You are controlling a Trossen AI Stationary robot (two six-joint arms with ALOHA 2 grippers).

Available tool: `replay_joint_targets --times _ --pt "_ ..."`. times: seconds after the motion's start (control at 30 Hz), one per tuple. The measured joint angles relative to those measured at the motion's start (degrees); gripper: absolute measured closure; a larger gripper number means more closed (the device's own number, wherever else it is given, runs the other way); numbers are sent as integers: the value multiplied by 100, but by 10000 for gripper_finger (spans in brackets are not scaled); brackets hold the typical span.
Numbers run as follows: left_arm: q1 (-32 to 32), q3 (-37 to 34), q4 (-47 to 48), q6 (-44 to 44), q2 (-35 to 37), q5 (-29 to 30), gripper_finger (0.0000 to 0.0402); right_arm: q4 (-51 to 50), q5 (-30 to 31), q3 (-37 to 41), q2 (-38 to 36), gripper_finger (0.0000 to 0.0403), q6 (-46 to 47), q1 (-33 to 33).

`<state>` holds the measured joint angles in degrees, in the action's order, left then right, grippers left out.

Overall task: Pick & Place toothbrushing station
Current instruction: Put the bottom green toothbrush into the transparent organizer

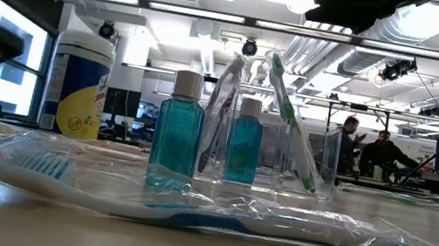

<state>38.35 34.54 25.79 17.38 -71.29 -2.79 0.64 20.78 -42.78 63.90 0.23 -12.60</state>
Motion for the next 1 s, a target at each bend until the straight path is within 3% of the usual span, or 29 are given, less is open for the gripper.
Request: replay_joint_targets --times 0.2,0.5,1.0 --pt "-1 0 -53 526 -424 -126 222 0 2 0 0 130 0 0" --pt "-1 28 -170 602 -960 -218 222 0 2 0 0 130 0 0" --pt "-3 11 -162 687 -1020 -39 222 -2 4 0 30 130 74 0"
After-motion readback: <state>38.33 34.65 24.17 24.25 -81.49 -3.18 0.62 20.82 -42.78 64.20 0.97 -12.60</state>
